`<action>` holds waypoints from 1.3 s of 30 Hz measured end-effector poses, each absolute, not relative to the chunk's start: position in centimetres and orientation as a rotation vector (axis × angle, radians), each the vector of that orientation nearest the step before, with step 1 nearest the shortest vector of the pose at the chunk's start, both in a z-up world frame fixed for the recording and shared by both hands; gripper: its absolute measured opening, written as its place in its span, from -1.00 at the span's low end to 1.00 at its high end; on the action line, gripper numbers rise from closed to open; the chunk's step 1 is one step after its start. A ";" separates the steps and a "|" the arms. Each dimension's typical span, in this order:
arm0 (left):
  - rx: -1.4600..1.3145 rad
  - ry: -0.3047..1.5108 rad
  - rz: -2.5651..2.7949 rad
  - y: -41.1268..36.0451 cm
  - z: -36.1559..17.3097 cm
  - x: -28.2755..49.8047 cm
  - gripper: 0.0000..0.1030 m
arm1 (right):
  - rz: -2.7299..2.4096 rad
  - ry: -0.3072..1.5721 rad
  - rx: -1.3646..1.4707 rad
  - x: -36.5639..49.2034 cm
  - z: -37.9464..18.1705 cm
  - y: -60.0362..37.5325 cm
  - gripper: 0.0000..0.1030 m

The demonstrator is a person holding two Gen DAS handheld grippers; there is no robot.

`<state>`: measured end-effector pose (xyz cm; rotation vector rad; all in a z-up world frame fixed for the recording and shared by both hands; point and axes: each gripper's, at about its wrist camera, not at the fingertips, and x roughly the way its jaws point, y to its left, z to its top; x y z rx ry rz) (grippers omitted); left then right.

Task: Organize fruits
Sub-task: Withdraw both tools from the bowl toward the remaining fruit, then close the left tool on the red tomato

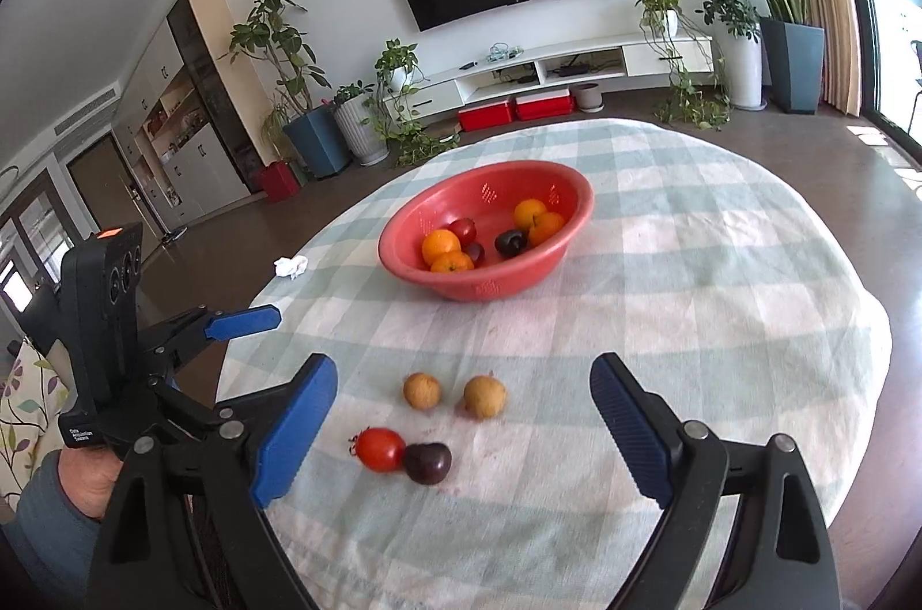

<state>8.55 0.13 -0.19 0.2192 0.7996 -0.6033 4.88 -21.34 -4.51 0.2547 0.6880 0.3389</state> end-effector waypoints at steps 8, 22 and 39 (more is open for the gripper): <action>0.356 0.865 -0.765 -1.9 -2.0 8.2 1.00 | 0.351 0.769 0.303 3.0 -6.5 -21.1 0.78; 0.506 0.945 -0.927 -3.9 -4.4 10.0 0.44 | 0.362 0.783 0.302 2.2 -7.3 -20.5 0.78; 0.543 0.970 -0.992 -5.3 -5.3 10.2 -0.40 | 0.355 0.806 0.307 2.4 -7.8 -20.6 0.76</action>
